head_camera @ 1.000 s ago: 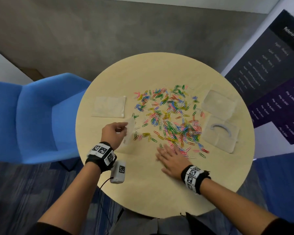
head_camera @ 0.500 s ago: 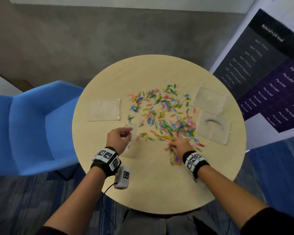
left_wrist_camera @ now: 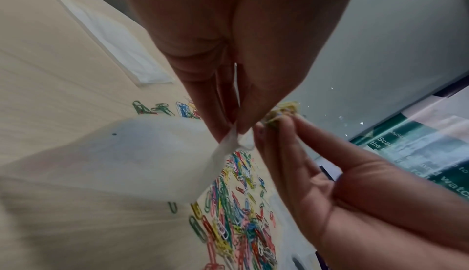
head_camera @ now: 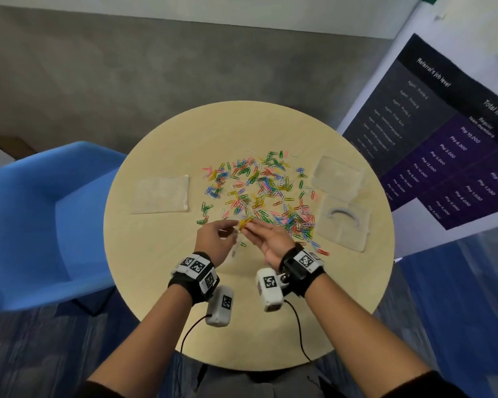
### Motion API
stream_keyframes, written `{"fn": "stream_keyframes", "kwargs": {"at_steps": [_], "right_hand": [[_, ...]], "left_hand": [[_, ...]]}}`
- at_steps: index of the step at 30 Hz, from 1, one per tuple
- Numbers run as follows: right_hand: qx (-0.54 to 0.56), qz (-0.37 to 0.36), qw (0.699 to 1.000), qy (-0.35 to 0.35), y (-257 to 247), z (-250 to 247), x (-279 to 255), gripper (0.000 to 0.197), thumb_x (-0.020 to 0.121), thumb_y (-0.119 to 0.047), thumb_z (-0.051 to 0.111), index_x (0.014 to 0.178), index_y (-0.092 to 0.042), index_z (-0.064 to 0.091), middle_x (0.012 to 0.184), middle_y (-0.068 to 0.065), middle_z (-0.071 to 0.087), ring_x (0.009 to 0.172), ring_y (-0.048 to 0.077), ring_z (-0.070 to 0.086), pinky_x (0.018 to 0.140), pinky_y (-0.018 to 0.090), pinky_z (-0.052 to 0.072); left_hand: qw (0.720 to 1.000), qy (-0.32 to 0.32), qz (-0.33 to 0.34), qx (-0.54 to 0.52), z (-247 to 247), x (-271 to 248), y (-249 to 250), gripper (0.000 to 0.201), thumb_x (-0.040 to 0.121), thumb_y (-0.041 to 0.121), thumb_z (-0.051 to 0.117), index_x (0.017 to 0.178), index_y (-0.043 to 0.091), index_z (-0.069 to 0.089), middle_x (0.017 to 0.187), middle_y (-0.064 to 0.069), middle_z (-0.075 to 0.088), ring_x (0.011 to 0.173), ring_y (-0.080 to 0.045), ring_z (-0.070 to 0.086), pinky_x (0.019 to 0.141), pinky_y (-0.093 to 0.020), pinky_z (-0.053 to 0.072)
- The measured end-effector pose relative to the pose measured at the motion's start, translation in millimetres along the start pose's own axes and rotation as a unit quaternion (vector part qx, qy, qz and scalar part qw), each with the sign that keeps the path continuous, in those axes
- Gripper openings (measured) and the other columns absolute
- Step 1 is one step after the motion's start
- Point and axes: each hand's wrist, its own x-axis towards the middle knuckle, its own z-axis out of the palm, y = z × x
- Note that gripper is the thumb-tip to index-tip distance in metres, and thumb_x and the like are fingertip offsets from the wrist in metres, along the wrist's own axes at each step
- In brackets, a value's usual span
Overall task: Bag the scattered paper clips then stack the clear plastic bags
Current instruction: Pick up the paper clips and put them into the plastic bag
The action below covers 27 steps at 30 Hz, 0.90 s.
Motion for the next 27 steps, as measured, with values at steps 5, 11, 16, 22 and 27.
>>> {"fn": "stream_keyframes", "kwargs": {"at_steps": [5, 11, 16, 22, 27], "right_hand": [[-0.229, -0.027, 0.973, 0.026, 12.4, 2.7, 15.3, 0.029, 0.083, 0.006, 0.068, 0.112, 0.008, 0.065, 0.091, 0.014, 0.073, 0.081, 0.022, 0.071, 0.079, 0.024, 0.058], [-0.493, -0.038, 0.868, 0.04, 4.5, 5.7, 30.8, 0.037, 0.083, -0.009, 0.057, 0.118, -0.013, 0.068, 0.112, 0.01, 0.07, 0.104, 0.028, 0.066, 0.095, 0.044, 0.053], [-0.556, -0.091, 0.825, 0.053, -5.2, 7.7, 26.9, 0.029, 0.085, -0.008, 0.067, 0.113, -0.005, 0.069, 0.105, 0.011, 0.072, 0.098, 0.025, 0.067, 0.094, 0.038, 0.053], [-0.524, -0.238, 0.816, 0.05, -38.1, -24.2, 10.3, 0.014, 0.085, -0.011, 0.068, 0.095, -0.017, 0.077, 0.09, -0.003, 0.073, 0.078, 0.011, 0.069, 0.074, 0.022, 0.057], [-0.778, -0.12, 0.603, 0.127, -51.0, -129.0, 12.2, 0.047, 0.081, -0.048, 0.069, 0.119, -0.022, 0.064, 0.118, 0.002, 0.06, 0.105, 0.021, 0.06, 0.09, 0.035, 0.052]], "left_hand": [[1.0, 0.005, -0.005, -0.007, -1.3, 3.4, 1.5, 0.027, 0.083, -0.001, 0.067, 0.105, 0.012, 0.075, 0.094, -0.004, 0.073, 0.077, -0.017, 0.071, 0.075, -0.024, 0.058], [0.999, -0.012, 0.019, 0.043, 6.6, 2.8, 7.1, 0.028, 0.082, 0.002, 0.068, 0.106, 0.014, 0.076, 0.092, -0.001, 0.073, 0.079, -0.01, 0.068, 0.077, -0.015, 0.052], [0.998, -0.005, 0.021, 0.059, 15.5, 4.9, 17.8, 0.029, 0.082, 0.001, 0.067, 0.108, 0.013, 0.075, 0.09, 0.002, 0.069, 0.079, -0.011, 0.066, 0.072, -0.006, 0.044], [0.997, 0.029, -0.025, 0.061, 18.5, 6.1, 23.0, 0.029, 0.085, 0.003, 0.062, 0.107, 0.017, 0.074, 0.084, 0.0, 0.072, 0.072, -0.01, 0.067, 0.08, -0.024, 0.053], [0.996, 0.055, -0.046, 0.055, 14.3, 4.2, 18.7, 0.027, 0.086, 0.006, 0.064, 0.107, 0.019, 0.074, 0.085, -0.001, 0.072, 0.075, -0.012, 0.067, 0.08, -0.023, 0.052]]}}
